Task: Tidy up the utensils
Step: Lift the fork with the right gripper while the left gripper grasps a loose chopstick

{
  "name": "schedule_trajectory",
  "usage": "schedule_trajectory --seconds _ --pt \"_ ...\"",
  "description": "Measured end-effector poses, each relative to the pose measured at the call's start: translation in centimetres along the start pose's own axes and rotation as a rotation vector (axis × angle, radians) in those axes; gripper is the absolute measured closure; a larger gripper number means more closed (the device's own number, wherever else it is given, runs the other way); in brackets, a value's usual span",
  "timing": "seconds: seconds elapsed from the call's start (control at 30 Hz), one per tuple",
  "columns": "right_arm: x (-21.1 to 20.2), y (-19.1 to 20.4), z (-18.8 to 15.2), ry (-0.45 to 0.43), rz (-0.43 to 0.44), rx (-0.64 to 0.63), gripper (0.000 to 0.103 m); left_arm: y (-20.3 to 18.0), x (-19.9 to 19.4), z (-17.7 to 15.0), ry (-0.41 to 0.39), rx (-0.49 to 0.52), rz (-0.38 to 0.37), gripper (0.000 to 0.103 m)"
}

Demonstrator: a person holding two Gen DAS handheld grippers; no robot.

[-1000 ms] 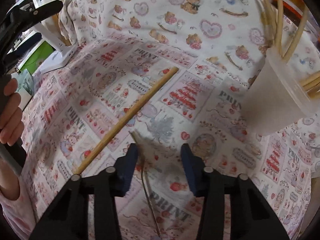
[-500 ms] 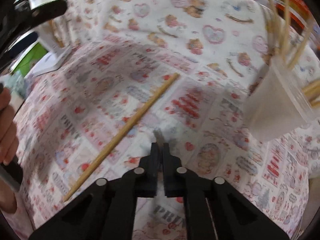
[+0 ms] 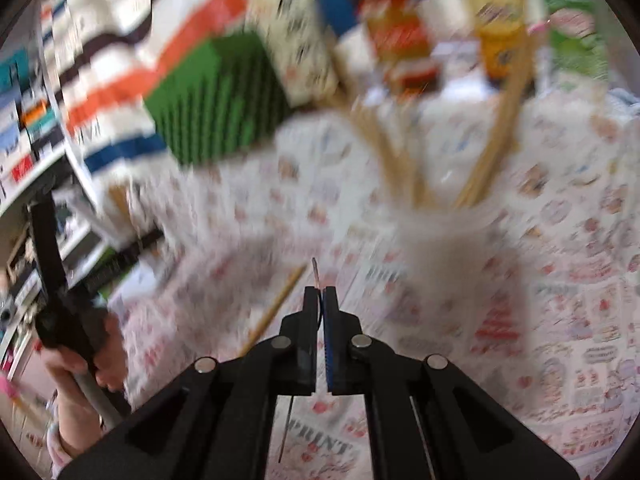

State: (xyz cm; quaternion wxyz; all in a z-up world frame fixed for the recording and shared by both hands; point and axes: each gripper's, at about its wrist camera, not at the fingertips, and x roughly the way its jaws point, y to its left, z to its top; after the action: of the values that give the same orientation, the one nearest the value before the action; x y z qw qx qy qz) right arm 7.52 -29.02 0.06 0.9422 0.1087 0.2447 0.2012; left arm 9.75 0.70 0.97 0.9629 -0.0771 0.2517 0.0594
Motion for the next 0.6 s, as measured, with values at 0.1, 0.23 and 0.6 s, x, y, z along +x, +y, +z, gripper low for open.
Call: schedule_trajectory --seconds 0.1,0.23,0.6 --pt "-1.7 -1.2 0.7 -0.08 0.006 0.049 0.1 -0.9 0.3 -0.3 0.039 0.032 -0.043 0.001" --pt "-4.2 -1.9 1.4 -0.176 -0.022 0.06 0.1 -3.1 2.4 -1.8 0.24 0.128 -0.221 0.009" --pt "-6.0 -2.3 1.7 -0.235 -0.088 0.016 0.1 -10.0 5.8 -3.4 0.484 0.243 -0.402 0.038"
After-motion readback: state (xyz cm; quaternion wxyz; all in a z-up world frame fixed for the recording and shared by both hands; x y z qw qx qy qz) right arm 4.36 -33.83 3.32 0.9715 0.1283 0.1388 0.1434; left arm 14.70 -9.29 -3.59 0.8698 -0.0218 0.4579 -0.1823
